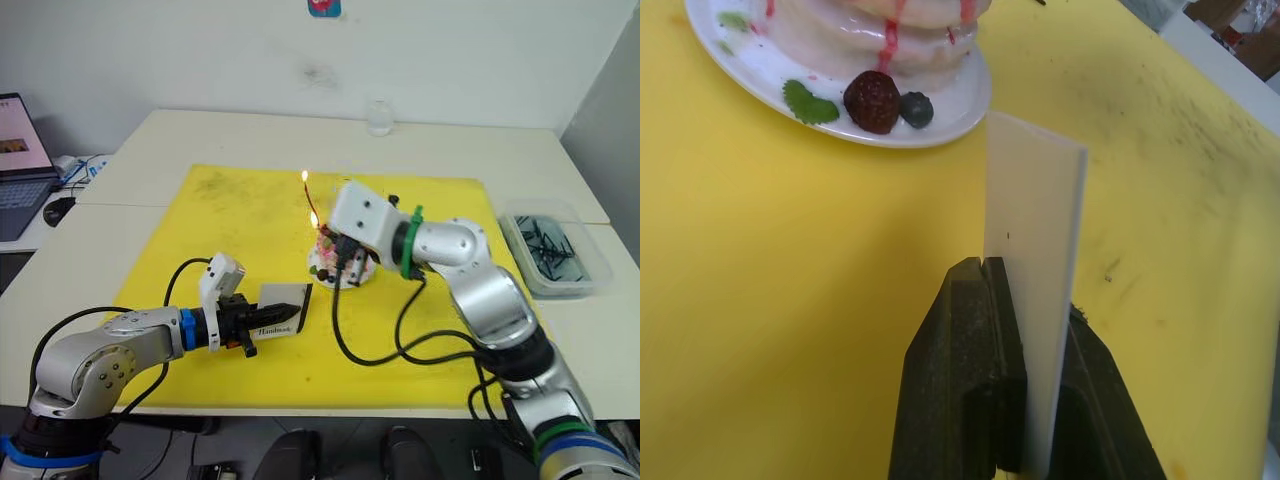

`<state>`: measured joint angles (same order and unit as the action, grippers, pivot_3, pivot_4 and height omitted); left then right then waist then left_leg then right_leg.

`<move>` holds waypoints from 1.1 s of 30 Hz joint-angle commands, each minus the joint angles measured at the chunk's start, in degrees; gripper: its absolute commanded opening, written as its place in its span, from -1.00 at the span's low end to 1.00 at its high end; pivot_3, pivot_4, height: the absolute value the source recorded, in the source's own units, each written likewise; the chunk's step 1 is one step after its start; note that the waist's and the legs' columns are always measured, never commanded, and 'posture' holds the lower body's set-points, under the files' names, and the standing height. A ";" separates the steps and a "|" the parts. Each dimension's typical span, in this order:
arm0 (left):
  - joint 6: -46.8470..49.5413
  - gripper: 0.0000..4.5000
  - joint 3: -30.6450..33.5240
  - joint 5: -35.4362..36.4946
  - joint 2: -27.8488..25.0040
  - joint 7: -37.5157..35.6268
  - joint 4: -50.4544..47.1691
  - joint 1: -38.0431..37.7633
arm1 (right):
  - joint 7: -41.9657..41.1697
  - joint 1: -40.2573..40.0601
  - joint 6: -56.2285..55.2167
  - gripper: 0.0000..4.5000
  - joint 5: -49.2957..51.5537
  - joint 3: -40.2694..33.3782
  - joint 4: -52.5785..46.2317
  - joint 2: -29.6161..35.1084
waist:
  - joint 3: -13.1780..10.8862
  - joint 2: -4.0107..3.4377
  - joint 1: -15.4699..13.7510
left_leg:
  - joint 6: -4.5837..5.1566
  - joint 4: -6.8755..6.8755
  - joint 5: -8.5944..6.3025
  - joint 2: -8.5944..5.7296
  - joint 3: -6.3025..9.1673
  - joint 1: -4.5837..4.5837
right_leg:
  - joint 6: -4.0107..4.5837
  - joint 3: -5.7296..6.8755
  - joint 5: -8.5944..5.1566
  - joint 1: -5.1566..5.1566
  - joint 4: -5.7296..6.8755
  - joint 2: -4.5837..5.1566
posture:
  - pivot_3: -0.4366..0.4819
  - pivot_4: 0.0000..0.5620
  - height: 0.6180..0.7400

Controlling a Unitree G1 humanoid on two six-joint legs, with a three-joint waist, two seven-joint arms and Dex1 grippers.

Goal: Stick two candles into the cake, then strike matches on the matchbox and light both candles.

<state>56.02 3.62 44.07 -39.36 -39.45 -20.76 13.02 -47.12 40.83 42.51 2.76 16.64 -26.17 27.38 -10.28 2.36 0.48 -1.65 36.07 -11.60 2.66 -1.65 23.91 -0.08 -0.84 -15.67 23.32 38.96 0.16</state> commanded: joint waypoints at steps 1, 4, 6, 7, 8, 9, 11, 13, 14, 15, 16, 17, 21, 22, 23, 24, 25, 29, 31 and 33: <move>0.34 -1.00 0.50 1.18 0.25 -0.72 -1.13 0.84 | -1.15 -4.29 5.64 -0.98 3.33 -6.48 -8.02 5.60 | 0.00 0.00 -0.16 | 0.00 0.00 0.00 0.00 0.01 0.00 | 0.00 0.01 0.00 0.00 0.00 0.00 | -0.05 -0.47 1.00; 0.85 -1.00 0.62 1.84 0.47 -0.73 -1.81 0.59 | -0.81 -9.55 9.73 -0.98 4.84 -12.25 -10.60 11.14 | 0.00 0.00 -0.31 | 0.00 0.00 0.00 0.00 -0.01 0.00 | 0.00 0.00 -0.01 0.00 -0.02 0.00 | -0.05 -0.47 1.00; 1.23 -1.00 0.69 2.38 0.87 -0.44 -2.48 0.33 | 0.14 -12.62 13.26 -0.98 5.59 -17.54 -10.57 13.95 | 0.00 0.00 -0.31 | 0.00 -0.01 0.00 0.00 -0.01 0.00 | 0.01 -0.01 -0.02 0.00 -0.03 0.00 | -0.05 -0.47 1.00; 1.43 -1.00 0.73 2.71 1.19 -0.15 -2.86 0.19 | 0.64 -13.96 14.56 -0.98 5.79 -20.24 -9.97 15.21 | 0.00 0.00 -0.31 | 0.00 -0.01 0.00 0.00 -0.02 0.00 | 0.01 -0.01 -0.02 0.00 -0.03 0.00 | -0.05 -0.47 1.00; 1.57 -1.00 0.78 2.93 1.44 0.04 -3.11 0.06 | 1.18 -14.91 15.56 -0.98 6.13 -22.26 -9.37 16.06 | 0.00 0.00 -0.32 | 0.00 -0.01 0.00 0.00 -0.02 0.00 | 0.01 -0.01 -0.02 0.00 -0.03 0.00 | -0.05 -0.47 1.00; 1.76 -1.00 0.67 3.16 1.89 0.36 -3.60 -0.13 | 1.75 -16.22 15.83 -0.98 6.09 -24.87 -7.80 17.22 | 0.00 0.00 -0.32 | 0.00 -0.01 0.00 0.00 -0.01 0.00 | 0.01 -0.01 -0.02 0.00 -0.03 0.00 | -0.05 -0.47 1.00; 2.03 -1.00 0.30 3.39 2.64 0.81 -4.42 -0.40 | 3.24 -17.82 16.29 -0.98 6.10 -29.19 -4.28 18.27 | 0.00 0.01 -0.32 | 0.00 -0.01 0.00 -0.01 -0.02 0.00 | 0.01 -0.01 -0.02 0.00 -0.03 0.00 | -0.05 -0.47 1.00; 2.28 -1.00 0.05 3.68 3.40 1.22 -4.93 -0.42 | 4.84 -19.04 14.50 -0.98 5.13 -31.75 0.74 19.54 | 0.00 0.00 -0.31 | 0.00 -0.01 0.00 -0.02 -0.02 -0.01 | 0.01 -0.03 -0.02 -0.01 -0.03 0.00 | -0.05 -0.47 1.00; 2.38 -1.00 -0.05 3.78 3.77 1.47 -5.05 -0.33 | 5.75 -18.96 14.20 -0.98 5.04 -32.76 3.36 19.65 | 0.00 0.01 -0.30 | 0.00 0.00 0.00 -0.04 -0.03 -0.01 | 0.00 -0.03 -0.02 -0.02 -0.03 0.00 | -0.05 -0.47 1.00; 2.44 -1.00 -0.13 3.80 4.06 1.69 -5.11 -0.24 | 6.66 -18.70 14.08 -0.98 5.03 -33.36 5.35 19.62 | 0.00 0.00 -0.29 | 0.00 0.00 0.00 -0.05 -0.02 0.00 | 0.00 -0.03 -0.02 -0.02 -0.04 0.00 | -0.05 -0.47 1.00; 2.46 -1.00 -0.17 3.80 4.26 1.80 -5.12 -0.18 | 7.71 -18.35 13.63 -0.98 4.86 -33.66 7.38 19.54 | 0.00 0.00 -0.29 | 0.01 0.00 0.00 -0.05 -0.03 -0.01 | 0.00 -0.05 -0.02 -0.02 -0.04 -0.01 | -0.05 -0.47 1.00; 2.39 -1.00 -0.24 3.74 4.45 1.85 -5.08 -0.15 | 9.08 -17.70 13.29 -0.98 4.64 -34.14 10.17 19.32 | 0.00 0.00 -0.27 | 0.01 0.00 0.00 -0.05 -0.04 -0.01 | 0.00 -0.05 -0.02 -0.01 -0.04 -0.02 | -0.05 -0.47 1.00; 2.21 -1.00 -0.43 3.58 5.18 2.33 -5.20 -0.18 | 13.94 -15.05 11.20 -0.98 4.59 -36.32 19.38 18.59 | -0.01 -0.01 0.01 | 0.01 -0.01 0.00 -0.03 -0.04 0.00 | 0.00 -0.07 -0.02 0.00 -0.03 -0.10 | -0.05 -0.47 1.00; 2.19 -1.00 -0.46 3.60 5.35 2.54 -5.30 -0.19 | 14.93 -14.48 10.64 -0.98 4.65 -36.68 21.28 18.47 | -0.01 -0.01 0.01 | 0.01 -0.01 0.00 -0.03 -0.04 -0.01 | 0.00 -0.08 -0.02 0.00 -0.03 -0.11 | -0.05 -0.47 1.00; 2.16 -1.00 -0.42 3.63 5.52 2.77 -5.41 -0.24 | 16.04 -14.04 9.97 -0.98 4.53 -36.84 23.05 18.31 | -0.01 -0.01 0.02 | 0.01 -0.02 0.00 -0.03 -0.03 0.00 | 0.00 -0.08 -0.02 0.00 -0.03 -0.11 | -0.05 -0.47 1.00; 2.15 -1.00 -0.37 3.70 5.68 2.98 -5.53 -0.31 | 16.76 -13.82 9.36 -0.98 4.50 -36.75 24.56 18.26 | -0.01 -0.01 0.02 | 0.01 -0.02 0.00 -0.03 -0.03 0.00 | 0.00 -0.08 -0.02 0.00 -0.03 -0.13 | -0.05 -0.47 1.00; 2.13 -1.00 -0.36 3.72 5.81 3.17 -5.70 -0.43 | 17.57 -13.56 9.03 -0.98 4.59 -36.82 25.96 18.03 | -0.01 -0.01 0.02 | 0.01 -0.02 0.00 -0.03 -0.03 0.00 | 0.00 -0.08 -0.02 0.00 -0.03 -0.14 | -0.05 -0.47 1.00; 2.03 -1.00 -0.05 3.90 6.05 3.58 -6.21 -1.06 | 20.50 -12.90 6.89 -0.98 4.69 -36.91 29.90 17.26 | -0.01 -0.02 0.04 | 0.01 -0.02 0.00 -0.03 -0.05 0.00 | -0.01 -0.10 -0.02 0.00 -0.03 -0.15 | -0.05 -0.47 1.00; 1.86 -1.00 -0.04 3.93 6.02 3.69 -6.25 -1.29 | 22.46 -12.75 5.01 -0.80 4.32 -37.14 31.55 16.85 | -0.01 -0.02 0.05 | 0.01 -0.02 0.00 -0.03 -0.06 0.00 | -0.01 -0.11 -0.02 0.00 -0.02 -0.15 | -0.05 -0.47 1.00; 1.71 -1.00 -0.06 3.92 6.01 3.76 -6.20 -1.38 | 23.46 -12.78 3.59 -0.59 4.48 -37.14 32.44 16.67 | -0.01 -0.03 0.05 | 0.01 -0.01 0.00 -0.04 -0.05 0.00 | -0.01 -0.11 -0.01 0.00 -0.01 -0.16 | -0.05 -0.47 1.00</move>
<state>58.42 3.01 47.20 -33.52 -35.62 -24.93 11.59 -25.01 26.50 48.39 7.60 -18.67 6.62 43.71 -10.29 2.33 0.53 -1.64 36.06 -11.60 2.62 -1.71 23.90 -0.10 -0.95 -15.68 23.32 38.95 -0.01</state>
